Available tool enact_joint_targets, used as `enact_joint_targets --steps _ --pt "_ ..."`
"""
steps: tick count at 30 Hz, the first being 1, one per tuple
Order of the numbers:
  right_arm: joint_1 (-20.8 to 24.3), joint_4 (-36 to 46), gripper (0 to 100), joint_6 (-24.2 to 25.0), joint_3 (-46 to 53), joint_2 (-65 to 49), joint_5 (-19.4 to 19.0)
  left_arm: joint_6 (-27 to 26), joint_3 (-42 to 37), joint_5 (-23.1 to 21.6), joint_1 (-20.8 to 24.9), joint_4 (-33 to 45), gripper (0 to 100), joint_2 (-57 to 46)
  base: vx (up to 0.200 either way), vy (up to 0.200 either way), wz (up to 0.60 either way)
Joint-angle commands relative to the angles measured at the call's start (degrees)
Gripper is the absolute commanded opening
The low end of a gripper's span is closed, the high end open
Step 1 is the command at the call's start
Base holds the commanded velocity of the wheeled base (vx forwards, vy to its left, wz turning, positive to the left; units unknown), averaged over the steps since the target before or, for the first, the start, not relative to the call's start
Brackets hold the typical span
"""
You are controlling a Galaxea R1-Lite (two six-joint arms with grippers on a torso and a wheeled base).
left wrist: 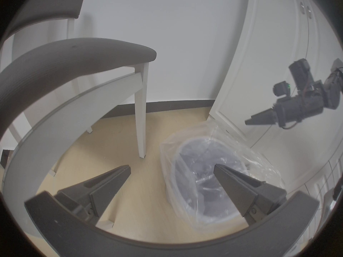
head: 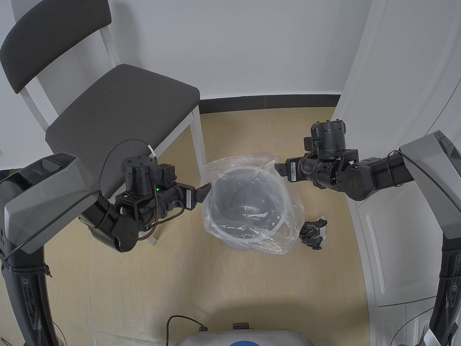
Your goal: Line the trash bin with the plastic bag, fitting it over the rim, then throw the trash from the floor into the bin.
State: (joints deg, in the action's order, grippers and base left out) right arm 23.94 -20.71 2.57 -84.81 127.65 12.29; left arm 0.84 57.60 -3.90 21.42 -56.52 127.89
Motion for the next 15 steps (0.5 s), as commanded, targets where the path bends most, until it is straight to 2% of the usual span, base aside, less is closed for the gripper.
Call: enact_joint_targets --steps 1,8,15 --pt "2.9 0.5 100 0.8 -0.1 2.3 0.2 0.1 11.0 2.3 0.6 4.0 100 7.3 0.000 0.000 0.00" --pt "3.7 0.6 100 -0.2 -0.6 5.8 0.3 0.1 21.9 4.1 -0.9 6.5 100 15.9 0.000 0.000 0.00" --pt "1.4 0.4 100 -2.1 -1.3 6.6 0.3 0.2 30.0 4.1 -1.6 9.1 100 19.9 0.000 0.000 0.00"
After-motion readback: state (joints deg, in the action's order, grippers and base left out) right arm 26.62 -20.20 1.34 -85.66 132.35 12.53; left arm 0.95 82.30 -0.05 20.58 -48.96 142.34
